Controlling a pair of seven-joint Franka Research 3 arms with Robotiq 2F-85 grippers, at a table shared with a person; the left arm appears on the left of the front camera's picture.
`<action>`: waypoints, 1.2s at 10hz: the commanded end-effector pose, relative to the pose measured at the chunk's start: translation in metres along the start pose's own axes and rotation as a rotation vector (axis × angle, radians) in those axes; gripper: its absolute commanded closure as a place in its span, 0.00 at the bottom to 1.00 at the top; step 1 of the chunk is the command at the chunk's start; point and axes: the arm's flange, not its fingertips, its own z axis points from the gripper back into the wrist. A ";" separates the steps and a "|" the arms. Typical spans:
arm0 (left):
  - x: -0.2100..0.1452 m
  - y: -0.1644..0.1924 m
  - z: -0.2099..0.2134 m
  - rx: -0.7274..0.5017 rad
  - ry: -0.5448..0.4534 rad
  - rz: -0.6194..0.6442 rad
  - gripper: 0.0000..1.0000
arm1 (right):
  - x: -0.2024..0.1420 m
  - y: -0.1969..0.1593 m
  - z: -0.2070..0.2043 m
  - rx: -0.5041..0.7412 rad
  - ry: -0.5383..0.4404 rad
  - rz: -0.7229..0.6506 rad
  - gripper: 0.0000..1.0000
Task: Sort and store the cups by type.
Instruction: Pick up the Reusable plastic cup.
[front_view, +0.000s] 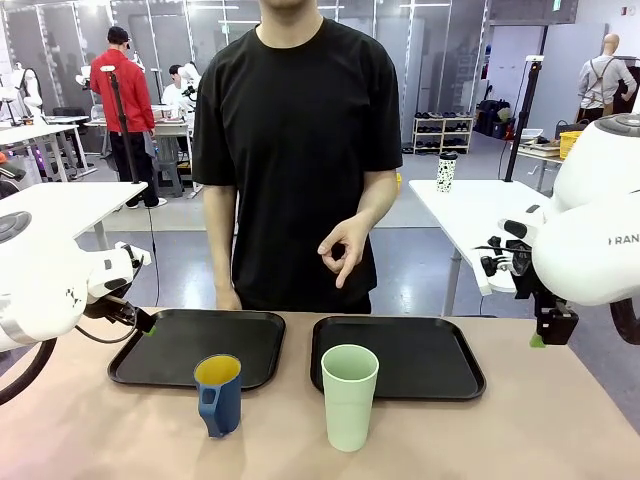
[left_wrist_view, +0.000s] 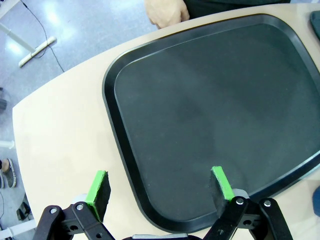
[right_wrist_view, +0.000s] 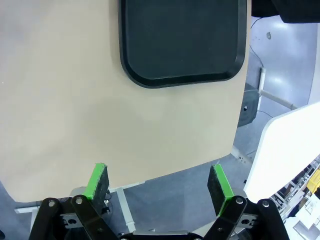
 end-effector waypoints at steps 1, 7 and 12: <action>0.001 -0.001 0.001 0.002 -0.001 -0.008 0.00 | 0.000 0.000 0.000 -0.004 0.011 -0.025 0.00; 0.001 -0.001 0.001 0.002 -0.001 -0.008 0.00 | 0.004 0.029 -0.044 0.069 -0.170 0.066 0.00; 0.001 -0.001 0.001 0.002 -0.001 -0.008 0.00 | 0.033 0.064 -0.109 0.155 -0.463 0.098 0.00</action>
